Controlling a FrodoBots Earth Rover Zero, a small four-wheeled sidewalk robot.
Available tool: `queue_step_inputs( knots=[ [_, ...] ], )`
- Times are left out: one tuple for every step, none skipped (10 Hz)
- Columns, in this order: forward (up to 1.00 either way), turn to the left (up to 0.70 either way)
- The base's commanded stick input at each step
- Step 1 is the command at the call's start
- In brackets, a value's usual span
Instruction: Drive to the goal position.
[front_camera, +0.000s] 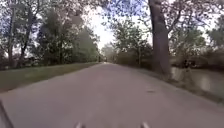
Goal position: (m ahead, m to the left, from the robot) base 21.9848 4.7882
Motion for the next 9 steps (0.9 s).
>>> queue_step_inputs(
  knots=[
    [1.0,0.0],
    [1.0,0.0],
    [1.0,0.0],
    [1.0,0.0],
    [1.0,0.0],
    [1.0,0.0],
    [1.0,0.0],
    [1.0,0.0],
    [1.0,0.0]
  ],
)
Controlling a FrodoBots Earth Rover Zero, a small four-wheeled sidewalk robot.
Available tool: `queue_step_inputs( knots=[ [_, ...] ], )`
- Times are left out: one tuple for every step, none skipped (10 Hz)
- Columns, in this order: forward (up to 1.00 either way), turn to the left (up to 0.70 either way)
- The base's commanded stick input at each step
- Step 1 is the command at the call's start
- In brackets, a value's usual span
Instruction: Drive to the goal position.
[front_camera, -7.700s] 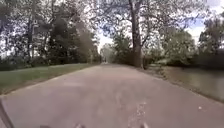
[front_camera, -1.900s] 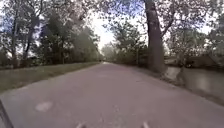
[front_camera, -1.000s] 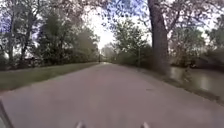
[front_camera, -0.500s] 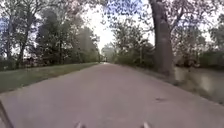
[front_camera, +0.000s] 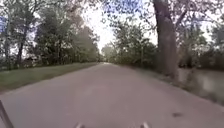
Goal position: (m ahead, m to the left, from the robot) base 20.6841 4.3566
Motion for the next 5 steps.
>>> queue_step_inputs(
  knots=[
    [1.0,0.0],
    [1.0,0.0],
    [1.0,0.0],
    [1.0,0.0],
    [1.0,0.0]
  ],
)
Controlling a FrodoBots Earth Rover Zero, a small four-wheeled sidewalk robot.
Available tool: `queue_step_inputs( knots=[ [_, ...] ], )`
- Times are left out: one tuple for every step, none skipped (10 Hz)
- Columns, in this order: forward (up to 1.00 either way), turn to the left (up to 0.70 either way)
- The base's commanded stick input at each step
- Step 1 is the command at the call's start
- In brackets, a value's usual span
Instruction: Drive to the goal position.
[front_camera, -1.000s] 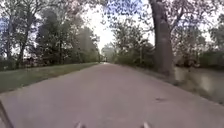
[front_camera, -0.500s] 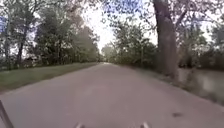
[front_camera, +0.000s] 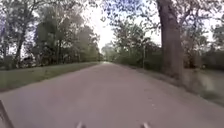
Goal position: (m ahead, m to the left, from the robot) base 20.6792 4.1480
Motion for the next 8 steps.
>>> queue_step_inputs(
  knots=[
    [1.0,0.0],
    [1.0,0.0],
    [1.0,0.0],
    [1.0,0.0],
    [1.0,0.0],
    [1.0,0.0],
    [1.0,0.0],
    [1.0,0.0]
  ],
)
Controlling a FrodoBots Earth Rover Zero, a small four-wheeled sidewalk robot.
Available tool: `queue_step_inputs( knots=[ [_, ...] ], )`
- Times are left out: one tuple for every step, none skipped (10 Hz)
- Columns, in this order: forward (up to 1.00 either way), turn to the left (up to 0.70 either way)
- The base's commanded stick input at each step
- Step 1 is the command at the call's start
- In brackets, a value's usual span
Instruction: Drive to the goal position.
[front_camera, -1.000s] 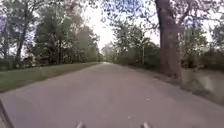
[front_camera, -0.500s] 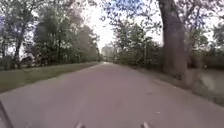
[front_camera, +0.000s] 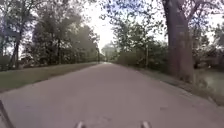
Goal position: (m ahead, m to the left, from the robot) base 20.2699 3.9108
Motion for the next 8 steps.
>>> queue_step_inputs(
  knots=[
    [1.0,0.0],
    [1.0,0.0],
    [1.0,0.0],
    [1.0,0.0],
    [1.0,0.0],
    [1.0,0.0],
    [1.0,0.0],
    [1.0,0.0]
  ],
)
